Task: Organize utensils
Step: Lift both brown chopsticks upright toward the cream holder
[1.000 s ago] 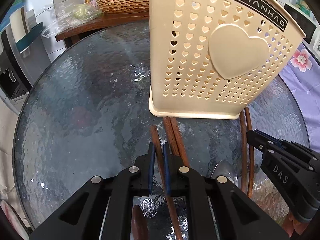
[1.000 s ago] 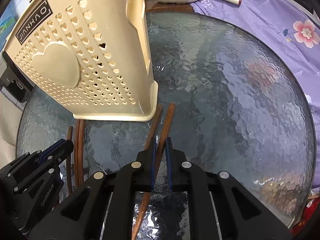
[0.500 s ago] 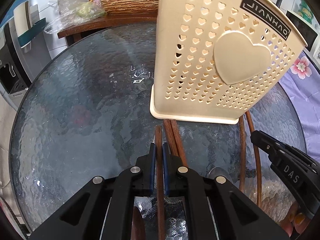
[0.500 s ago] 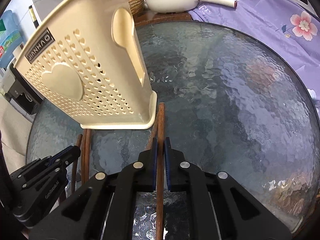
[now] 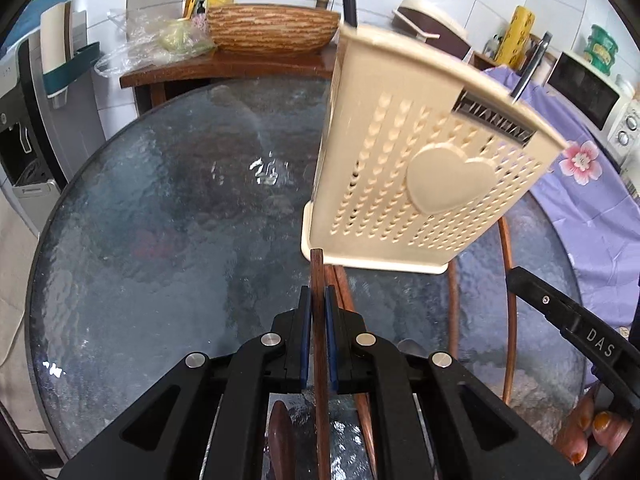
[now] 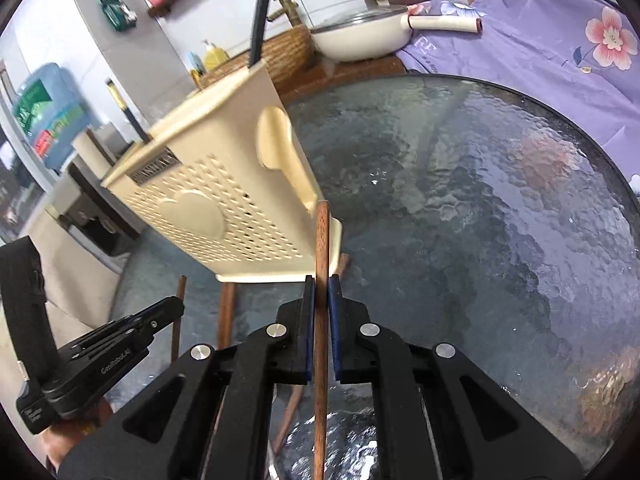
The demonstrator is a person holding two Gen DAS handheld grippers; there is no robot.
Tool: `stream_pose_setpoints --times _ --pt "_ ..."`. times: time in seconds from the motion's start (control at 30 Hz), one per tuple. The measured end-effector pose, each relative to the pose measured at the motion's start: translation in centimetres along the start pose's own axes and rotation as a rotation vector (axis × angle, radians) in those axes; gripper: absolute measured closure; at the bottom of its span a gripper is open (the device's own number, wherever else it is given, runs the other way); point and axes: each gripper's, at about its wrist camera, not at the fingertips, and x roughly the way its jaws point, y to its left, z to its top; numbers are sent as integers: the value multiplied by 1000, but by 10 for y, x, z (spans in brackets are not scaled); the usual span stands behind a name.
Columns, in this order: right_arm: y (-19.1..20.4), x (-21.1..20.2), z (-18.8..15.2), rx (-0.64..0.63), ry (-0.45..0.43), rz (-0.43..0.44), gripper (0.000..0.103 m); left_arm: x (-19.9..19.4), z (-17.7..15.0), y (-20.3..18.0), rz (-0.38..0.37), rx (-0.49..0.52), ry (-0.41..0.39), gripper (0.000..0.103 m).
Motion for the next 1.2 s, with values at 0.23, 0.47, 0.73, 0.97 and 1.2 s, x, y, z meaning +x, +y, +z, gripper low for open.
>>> stream_pose_setpoints --times 0.23,0.47,0.73,0.97,1.2 --pt "4 -32 -1 -30 -54 65 96 -32 1 -4 -56 12 -63 97" --pt "7 -64 -2 -74 -105 109 96 -63 -7 -13 -101 45 -121 97" --pt "11 -97 -8 -110 -137 142 96 -103 -17 -16 -147 66 -191 97" --pt "18 -126 -20 -166 -167 153 96 -138 -29 -24 -168 108 -263 97" --pt "27 -150 -31 -219 -187 164 96 -160 -39 -22 -183 125 -308 97"
